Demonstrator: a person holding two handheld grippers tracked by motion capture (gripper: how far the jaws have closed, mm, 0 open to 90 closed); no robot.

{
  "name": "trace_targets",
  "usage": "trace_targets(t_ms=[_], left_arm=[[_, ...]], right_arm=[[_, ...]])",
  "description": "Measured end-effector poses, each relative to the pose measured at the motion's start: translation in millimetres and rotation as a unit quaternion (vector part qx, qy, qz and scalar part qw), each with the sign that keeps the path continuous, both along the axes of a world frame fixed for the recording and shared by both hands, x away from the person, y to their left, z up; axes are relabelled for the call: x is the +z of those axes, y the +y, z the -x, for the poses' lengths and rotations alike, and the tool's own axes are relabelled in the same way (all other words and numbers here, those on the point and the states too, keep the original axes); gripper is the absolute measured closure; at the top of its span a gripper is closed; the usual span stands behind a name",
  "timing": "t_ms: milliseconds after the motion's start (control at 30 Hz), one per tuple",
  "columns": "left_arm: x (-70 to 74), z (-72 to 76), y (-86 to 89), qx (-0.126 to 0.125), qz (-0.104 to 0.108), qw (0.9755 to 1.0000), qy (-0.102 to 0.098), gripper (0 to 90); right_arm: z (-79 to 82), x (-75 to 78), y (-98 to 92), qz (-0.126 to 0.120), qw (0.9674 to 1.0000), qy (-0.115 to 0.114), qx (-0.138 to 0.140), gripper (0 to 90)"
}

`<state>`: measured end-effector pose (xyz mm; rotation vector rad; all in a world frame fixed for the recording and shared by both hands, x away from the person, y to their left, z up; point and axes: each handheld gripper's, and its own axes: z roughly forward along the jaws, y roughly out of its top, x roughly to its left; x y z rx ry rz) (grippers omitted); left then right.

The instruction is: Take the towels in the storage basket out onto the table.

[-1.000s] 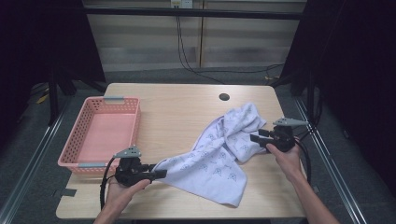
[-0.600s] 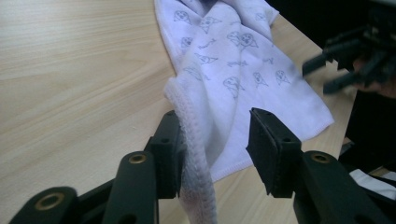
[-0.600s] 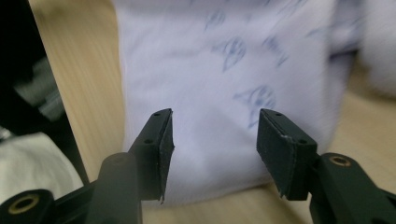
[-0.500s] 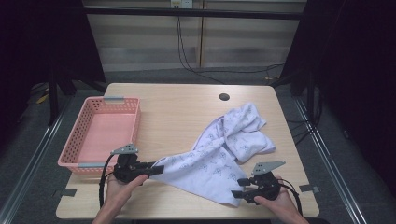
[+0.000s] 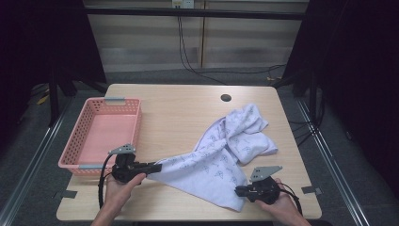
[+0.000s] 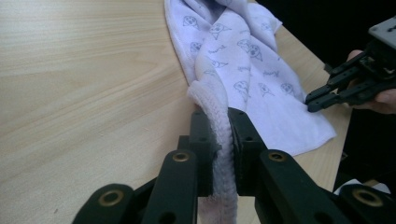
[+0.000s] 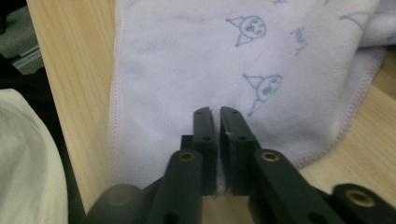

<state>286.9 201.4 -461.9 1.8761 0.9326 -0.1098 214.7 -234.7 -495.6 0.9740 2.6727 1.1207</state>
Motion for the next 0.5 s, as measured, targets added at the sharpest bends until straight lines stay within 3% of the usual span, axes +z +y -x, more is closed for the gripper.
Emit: trace_targets(t_ms=[100,133,200,267,333,467,500], left_arm=[[0.6,-0.3,3.2,0.006,0.011,0.9999,0.004,81.9],[1.1,-0.3,3.9,0.005,0.01,0.9999,0.002,82.2],[1.9,0.3,5.0,0.005,0.015,0.9999,0.003,82.3],[2.6,1.4,4.9,-0.001,0.022,0.9998,0.002,79.0],[2.8,2.7,2.6,-0.002,0.012,0.9999,0.002,79.3],[-2.5,1.6,-1.9,-0.012,-0.002,0.9998,0.014,76.5],[-4.3,1.2,-5.0,-0.012,-0.011,0.9997,0.016,76.5]], right_arm=[[-3.9,0.1,-3.9,-0.009,0.9999,0.013,-0.003,89.0],[-5.2,2.0,-7.5,-0.015,0.9997,0.016,-0.015,89.3],[-8.7,7.2,-18.0,-0.045,0.9983,0.016,-0.033,89.7],[-13.0,15.6,-33.1,-0.088,0.9943,0.012,-0.059,89.8],[-13.1,22.7,-42.5,-0.081,0.9938,-0.009,-0.075,89.9],[-18.9,26.3,-63.7,-0.088,0.9895,-0.02,-0.114,90.0],[-20.9,26.2,-66.3,-0.077,0.9901,-0.023,-0.115,89.8]])
